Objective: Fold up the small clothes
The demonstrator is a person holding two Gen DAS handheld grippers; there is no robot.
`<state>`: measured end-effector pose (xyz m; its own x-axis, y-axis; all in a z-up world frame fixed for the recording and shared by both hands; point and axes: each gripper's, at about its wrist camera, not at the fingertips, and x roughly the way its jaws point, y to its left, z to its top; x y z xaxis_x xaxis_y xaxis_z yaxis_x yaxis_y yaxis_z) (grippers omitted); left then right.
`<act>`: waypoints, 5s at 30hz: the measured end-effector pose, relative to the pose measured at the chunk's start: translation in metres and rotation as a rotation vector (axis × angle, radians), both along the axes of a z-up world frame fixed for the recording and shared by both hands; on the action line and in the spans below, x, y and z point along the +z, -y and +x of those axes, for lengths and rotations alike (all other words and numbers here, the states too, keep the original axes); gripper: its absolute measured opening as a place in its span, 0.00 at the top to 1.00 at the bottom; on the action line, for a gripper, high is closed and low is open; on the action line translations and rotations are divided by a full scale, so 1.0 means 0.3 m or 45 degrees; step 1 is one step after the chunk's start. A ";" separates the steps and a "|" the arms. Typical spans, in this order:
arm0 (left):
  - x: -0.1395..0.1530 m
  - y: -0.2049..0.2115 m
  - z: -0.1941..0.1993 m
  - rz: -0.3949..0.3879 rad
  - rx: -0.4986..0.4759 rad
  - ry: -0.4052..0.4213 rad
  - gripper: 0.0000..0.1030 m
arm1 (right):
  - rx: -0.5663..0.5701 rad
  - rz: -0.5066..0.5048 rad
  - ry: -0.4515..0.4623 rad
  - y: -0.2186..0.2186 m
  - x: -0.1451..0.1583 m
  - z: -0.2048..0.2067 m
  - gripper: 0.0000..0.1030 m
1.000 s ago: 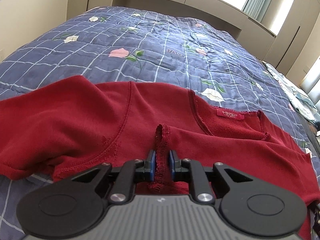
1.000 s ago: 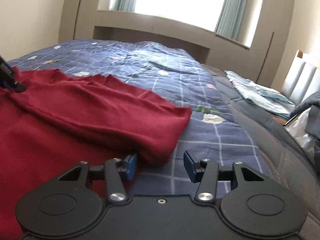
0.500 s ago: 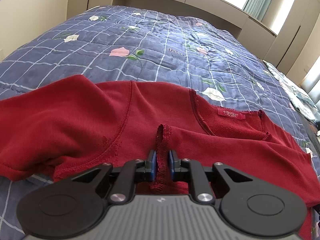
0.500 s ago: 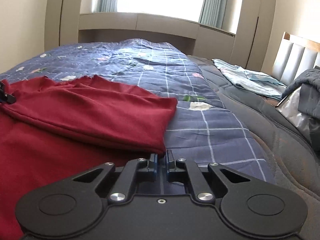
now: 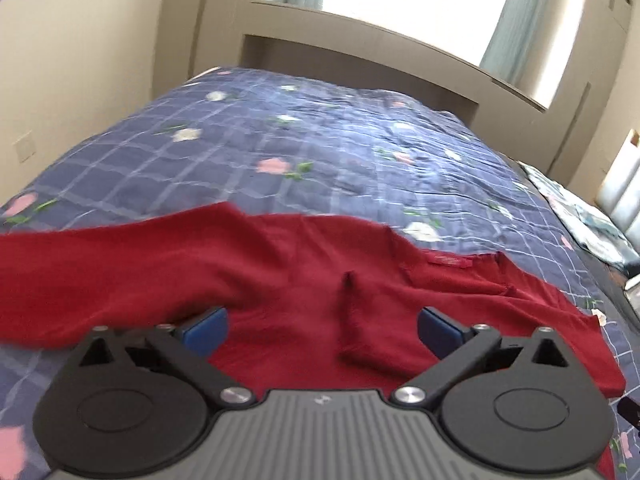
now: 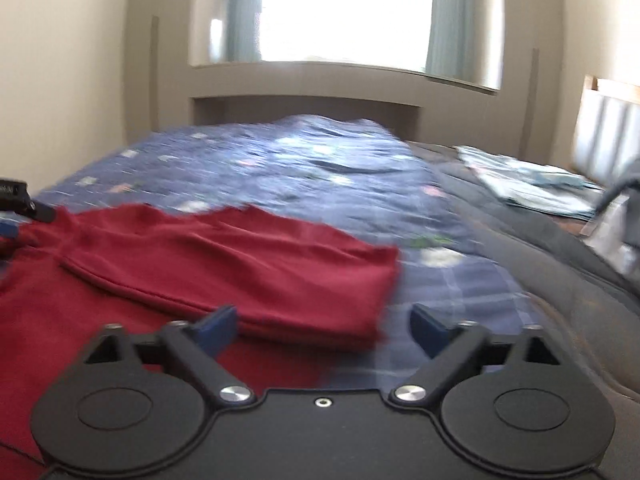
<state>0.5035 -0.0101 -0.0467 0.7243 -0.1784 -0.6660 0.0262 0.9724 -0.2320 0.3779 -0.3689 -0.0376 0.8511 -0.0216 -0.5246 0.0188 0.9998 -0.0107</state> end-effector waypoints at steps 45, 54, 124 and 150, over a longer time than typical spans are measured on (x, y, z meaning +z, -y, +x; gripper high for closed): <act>0.198 -0.714 -0.069 -0.321 0.707 0.533 0.97 | 0.103 0.094 -0.057 -0.208 -0.118 0.082 0.00; 0.436 -0.070 0.075 -0.221 -0.176 0.699 0.97 | -0.051 0.188 0.082 -0.049 -0.031 -0.037 0.00; -0.076 -0.184 0.164 0.019 0.003 -0.037 0.12 | -0.122 0.294 -0.025 0.106 -0.074 0.301 0.92; -0.192 -0.263 0.466 -0.311 0.070 -0.156 0.91 | -0.080 0.348 -0.056 0.086 -0.132 0.287 0.89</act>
